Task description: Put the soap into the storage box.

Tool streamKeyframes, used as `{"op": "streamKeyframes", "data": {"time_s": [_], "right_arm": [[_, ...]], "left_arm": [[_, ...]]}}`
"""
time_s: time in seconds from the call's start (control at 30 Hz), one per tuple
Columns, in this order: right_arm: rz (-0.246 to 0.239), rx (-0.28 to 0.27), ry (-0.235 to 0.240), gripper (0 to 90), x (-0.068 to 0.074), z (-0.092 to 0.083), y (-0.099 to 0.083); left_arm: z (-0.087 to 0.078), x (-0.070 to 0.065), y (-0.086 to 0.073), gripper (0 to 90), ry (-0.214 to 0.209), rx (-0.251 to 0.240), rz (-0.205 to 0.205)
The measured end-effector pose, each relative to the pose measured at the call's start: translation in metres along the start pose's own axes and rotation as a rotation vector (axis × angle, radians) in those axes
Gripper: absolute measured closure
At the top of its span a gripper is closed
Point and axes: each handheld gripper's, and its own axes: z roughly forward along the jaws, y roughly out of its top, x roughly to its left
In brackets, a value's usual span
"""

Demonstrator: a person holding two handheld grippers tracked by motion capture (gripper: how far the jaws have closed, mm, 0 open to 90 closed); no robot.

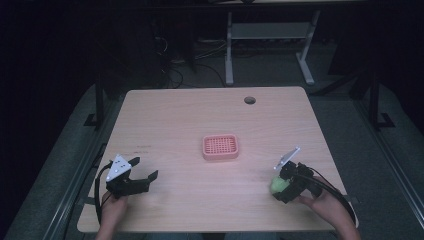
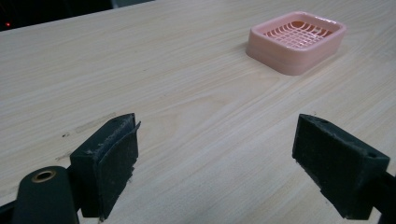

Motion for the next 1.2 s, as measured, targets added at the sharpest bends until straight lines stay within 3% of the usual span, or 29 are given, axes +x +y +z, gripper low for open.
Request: {"op": "streamKeyframes", "data": {"time_s": [0.53,1.2], "right_arm": [[-0.011,0.068,-0.038,22.4,0.003,0.008,0.007],[0.001,0.09,-0.046,25.2,0.003,0.013,0.009]], "left_arm": [[-0.001,0.0,0.0,14.1,0.003,-0.007,-0.002],[-0.001,0.0,0.001,14.0,-0.001,-0.006,0.002]]}}
